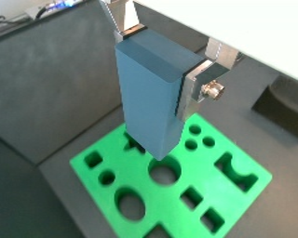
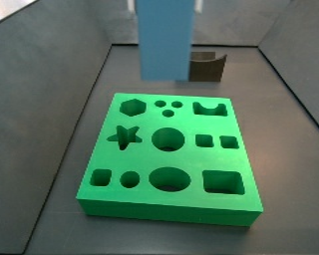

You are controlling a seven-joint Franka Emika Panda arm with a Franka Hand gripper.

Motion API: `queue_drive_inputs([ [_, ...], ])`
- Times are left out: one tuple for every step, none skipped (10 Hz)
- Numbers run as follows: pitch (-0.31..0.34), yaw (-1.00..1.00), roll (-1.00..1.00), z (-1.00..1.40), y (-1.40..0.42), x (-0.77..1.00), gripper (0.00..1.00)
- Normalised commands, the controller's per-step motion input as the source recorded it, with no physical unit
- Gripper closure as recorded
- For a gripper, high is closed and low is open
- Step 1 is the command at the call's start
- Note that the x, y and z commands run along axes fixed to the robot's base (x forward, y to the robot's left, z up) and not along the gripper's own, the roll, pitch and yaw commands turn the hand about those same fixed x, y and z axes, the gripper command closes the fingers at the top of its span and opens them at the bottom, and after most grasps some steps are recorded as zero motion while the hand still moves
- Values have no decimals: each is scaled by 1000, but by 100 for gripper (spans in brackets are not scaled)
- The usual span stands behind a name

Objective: Pick up the rectangle object. Move up. Move to above the board. Insert the rectangle object.
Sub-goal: Insert the rectangle object.

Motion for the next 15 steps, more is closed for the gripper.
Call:
queue_drive_inputs([
  [0, -31, 0, -340, -463, 546, 100],
  [0, 0, 21, -280, -417, 603, 100],
  [0, 0, 0, -166, -234, 346, 100],
  [-13, 0, 0, 0, 0, 0, 100],
  [0, 317, 70, -40, -291, 300, 100],
  [-30, 369, 120, -77, -391, 306, 100],
  [0, 309, 179, -3, -491, 329, 100],
  [0, 311, 190, -29, -517, 349, 100],
  [0, 294, 210, -46, -500, 340, 100],
  [-29, 246, 266, -131, -514, 183, 100],
  [-70, 83, 291, -217, -517, 46, 100],
  [-87, 17, 350, -229, -471, 0, 100],
  [-74, 11, 329, -243, -406, 0, 100],
  [0, 0, 134, 0, -194, 0, 100],
  [0, 3, 46, 0, -97, 0, 100],
])
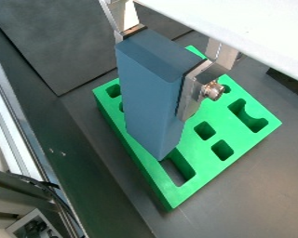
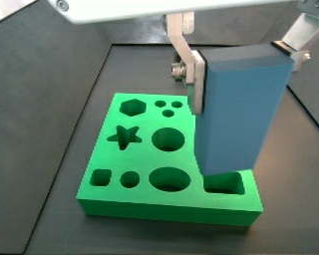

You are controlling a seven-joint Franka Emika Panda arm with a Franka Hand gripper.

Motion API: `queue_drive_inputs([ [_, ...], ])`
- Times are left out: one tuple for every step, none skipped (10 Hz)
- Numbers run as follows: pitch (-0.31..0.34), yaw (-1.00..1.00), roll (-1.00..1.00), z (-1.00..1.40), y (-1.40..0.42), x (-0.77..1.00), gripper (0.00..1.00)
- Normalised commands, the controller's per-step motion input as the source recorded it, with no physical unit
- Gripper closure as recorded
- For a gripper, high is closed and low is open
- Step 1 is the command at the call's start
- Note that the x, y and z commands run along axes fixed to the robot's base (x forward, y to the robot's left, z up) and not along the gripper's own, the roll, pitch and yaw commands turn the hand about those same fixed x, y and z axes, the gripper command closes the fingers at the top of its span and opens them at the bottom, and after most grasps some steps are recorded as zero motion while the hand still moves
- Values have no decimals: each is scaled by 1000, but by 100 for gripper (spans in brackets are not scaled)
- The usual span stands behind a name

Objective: Pick up the rectangle object. Move up. Move to above the board. Insert the rectangle object.
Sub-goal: Insert the rectangle object.

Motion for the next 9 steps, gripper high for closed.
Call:
queue_drive_inputs([
  [0, 0, 97, -183, -31, 317, 100],
  [-7, 0, 136, -249, 0, 351, 100],
  [-1, 0, 123, -266, 0, 334, 100],
  [-7, 0, 140, -249, 0, 254, 100],
  [0, 0, 176, -254, 0, 243, 100],
  [0, -40, 187, -249, 29, 171, 100],
  [0, -69, 201, -214, 77, 134, 100],
  [0, -80, 200, -197, 109, 23, 100],
  [0, -106, 213, -194, 69, 63, 100],
])
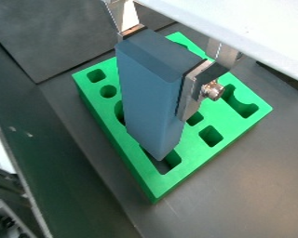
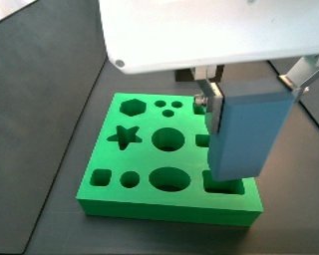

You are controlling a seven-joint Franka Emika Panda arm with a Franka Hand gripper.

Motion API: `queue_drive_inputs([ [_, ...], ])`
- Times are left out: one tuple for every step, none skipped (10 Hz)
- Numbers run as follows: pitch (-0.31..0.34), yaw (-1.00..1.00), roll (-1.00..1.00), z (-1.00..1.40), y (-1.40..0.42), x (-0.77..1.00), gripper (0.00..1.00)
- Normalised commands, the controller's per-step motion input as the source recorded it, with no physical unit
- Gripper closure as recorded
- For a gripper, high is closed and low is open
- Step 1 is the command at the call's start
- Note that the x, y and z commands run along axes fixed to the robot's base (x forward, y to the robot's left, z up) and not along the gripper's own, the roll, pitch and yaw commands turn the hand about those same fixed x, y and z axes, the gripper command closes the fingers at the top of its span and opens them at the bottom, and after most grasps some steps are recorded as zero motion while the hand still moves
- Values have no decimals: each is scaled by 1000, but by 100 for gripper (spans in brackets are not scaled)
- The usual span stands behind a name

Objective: Pick up the rectangle object. Move up. Move to above the board. Insert the rectangle object.
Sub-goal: Insert the rectangle object.

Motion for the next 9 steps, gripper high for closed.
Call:
queue_drive_inputs([
  [0, -134, 247, -220, 89, 54, 100],
  [0, -129, 237, -234, 51, 129, 100],
  [14, -100, 233, -260, 49, 151, 100],
  [0, -80, 206, -277, 14, 140, 100],
  [0, -77, 163, -260, 0, 80, 100],
  [0, -49, 134, -311, 0, 63, 100],
  [-9, -49, 114, -291, 0, 80, 100],
  [0, -71, 124, -251, 0, 71, 100],
  [0, -80, 86, -186, 0, 43, 100],
])
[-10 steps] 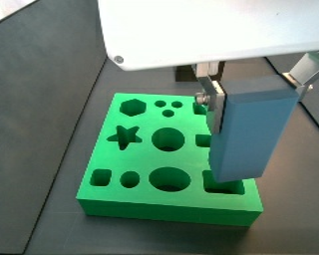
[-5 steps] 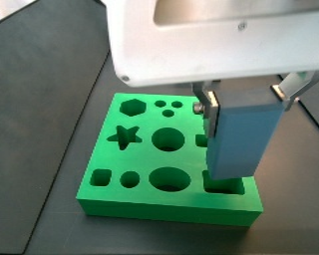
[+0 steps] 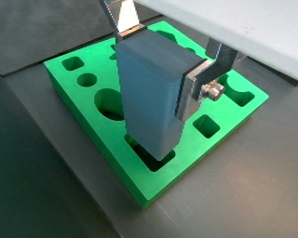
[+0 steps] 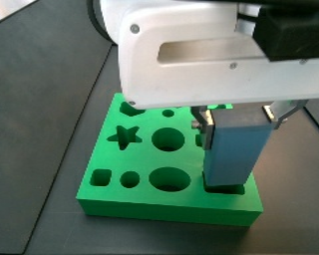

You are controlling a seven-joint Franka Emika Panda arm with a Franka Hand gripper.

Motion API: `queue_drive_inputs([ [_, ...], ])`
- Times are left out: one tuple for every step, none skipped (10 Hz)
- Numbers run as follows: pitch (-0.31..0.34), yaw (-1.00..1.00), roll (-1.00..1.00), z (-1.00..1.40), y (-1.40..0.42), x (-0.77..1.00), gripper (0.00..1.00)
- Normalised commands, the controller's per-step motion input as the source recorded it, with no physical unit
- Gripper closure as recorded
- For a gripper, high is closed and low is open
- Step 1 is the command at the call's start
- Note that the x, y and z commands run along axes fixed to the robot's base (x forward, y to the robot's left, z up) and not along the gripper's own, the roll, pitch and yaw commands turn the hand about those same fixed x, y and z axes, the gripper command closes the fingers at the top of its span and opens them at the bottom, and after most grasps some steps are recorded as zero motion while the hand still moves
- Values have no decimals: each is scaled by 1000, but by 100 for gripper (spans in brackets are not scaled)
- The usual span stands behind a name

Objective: Pick up the rectangle object. Move up. Move to above the board. Insert the rectangle object.
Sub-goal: Insert the rectangle object.

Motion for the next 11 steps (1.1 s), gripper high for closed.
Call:
queue_drive_inputs([
  [0, -111, 46, -109, -3, 6, 100],
  [0, -177, 10, -40, -97, 83, 100],
  [0, -240, 20, -17, -100, 103, 100],
  [0, -269, 20, -63, -134, 83, 100],
  [0, -171, 0, -26, -77, 163, 100],
  [0, -20, 0, 0, 0, 0, 100],
  [0, 0, 37, -89, 0, 23, 100],
  [-24, 0, 66, -200, -3, 6, 100],
  [-59, 0, 57, -266, -26, 49, 100],
  [-43, 0, 43, -206, -49, 37, 100],
  [-36, 0, 17, -114, -71, 49, 100],
])
